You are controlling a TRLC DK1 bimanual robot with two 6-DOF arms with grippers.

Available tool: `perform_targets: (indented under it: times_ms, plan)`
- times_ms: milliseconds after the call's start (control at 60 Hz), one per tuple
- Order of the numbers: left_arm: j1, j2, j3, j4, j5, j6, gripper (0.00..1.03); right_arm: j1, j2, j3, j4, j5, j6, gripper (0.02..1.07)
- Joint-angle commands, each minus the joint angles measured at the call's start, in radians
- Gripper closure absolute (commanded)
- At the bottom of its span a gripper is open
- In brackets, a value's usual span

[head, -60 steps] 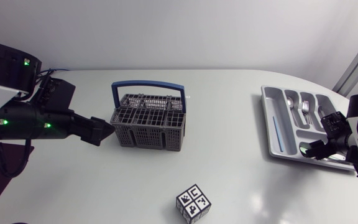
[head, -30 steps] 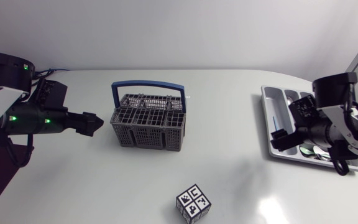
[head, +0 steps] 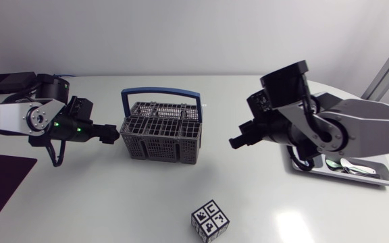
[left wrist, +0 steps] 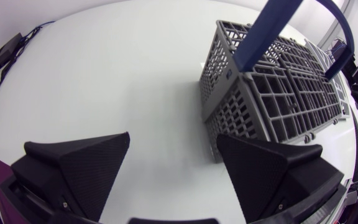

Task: Transfer all utensils from the basket to the drawer tray.

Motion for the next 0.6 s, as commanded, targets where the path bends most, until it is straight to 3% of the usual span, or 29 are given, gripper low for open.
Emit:
perform_targets:
  times_ms: [0, 217, 583]
  plan:
    - [-0.002, 0.071, 0.07, 0.017, 0.002, 0.016, 0.06, 0.024, 0.079, 0.048, 0.018, -0.015, 0.051, 0.96]
    - [-0.031, 0.146, 0.128, 0.028, -0.001, 0.011, 0.06, 0.044, 0.214, 0.136, 0.052, -0.096, 0.082, 0.97]
    - [-0.132, 0.143, 0.1, 0.034, -0.003, -0.006, 0.06, 0.038, 0.291, 0.173, 0.064, -0.108, 0.085, 0.98]
